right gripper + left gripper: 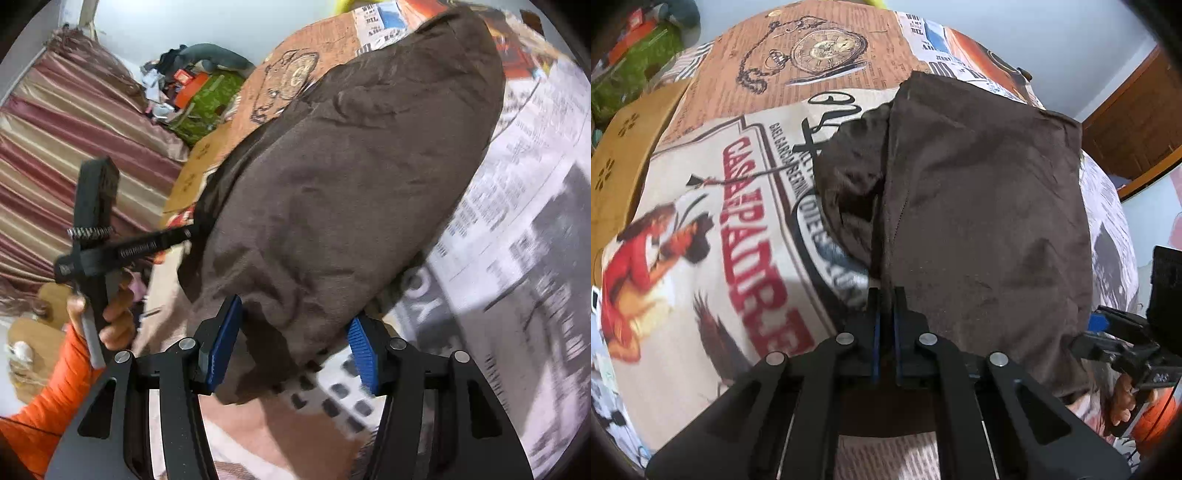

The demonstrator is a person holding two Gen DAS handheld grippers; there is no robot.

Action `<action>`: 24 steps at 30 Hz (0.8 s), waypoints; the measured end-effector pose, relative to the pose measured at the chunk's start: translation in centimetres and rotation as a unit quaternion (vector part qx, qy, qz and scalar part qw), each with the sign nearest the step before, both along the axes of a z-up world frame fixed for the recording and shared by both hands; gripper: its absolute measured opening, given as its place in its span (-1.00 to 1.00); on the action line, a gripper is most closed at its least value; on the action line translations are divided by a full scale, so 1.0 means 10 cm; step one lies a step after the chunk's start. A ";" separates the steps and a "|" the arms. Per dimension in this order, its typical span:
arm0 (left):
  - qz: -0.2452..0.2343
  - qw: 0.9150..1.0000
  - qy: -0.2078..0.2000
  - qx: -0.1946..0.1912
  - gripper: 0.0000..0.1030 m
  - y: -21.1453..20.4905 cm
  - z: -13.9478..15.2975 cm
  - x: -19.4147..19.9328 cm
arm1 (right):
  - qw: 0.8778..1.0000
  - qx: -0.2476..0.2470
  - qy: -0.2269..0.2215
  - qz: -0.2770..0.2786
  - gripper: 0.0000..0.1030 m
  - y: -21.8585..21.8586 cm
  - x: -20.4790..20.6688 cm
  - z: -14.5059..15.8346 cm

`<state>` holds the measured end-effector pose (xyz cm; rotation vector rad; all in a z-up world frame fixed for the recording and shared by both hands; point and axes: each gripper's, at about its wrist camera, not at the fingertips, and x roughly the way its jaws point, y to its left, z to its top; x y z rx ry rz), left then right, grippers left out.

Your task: Fold small clothes

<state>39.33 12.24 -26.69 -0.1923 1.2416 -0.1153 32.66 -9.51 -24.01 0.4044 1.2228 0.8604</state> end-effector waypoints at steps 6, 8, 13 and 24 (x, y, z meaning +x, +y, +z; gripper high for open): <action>0.009 0.999 -0.023 0.036 -0.91 0.04 0.12 -0.11 | 1.000 -0.016 -0.012 0.004 -0.88 0.03 -0.02 0.00; 0.007 0.997 -0.040 0.058 -0.91 0.04 0.20 -0.11 | 1.000 -0.020 -0.022 -0.005 -0.89 -0.02 -0.02 0.04; 0.005 0.996 -0.072 0.055 -0.74 0.12 0.34 0.11 | 0.998 -0.039 -0.035 -0.016 -0.89 -0.09 -0.08 0.05; -0.002 0.998 -0.063 0.010 0.21 0.22 0.09 0.67 | 0.999 0.002 0.030 -0.014 -0.15 -0.13 -0.12 -0.05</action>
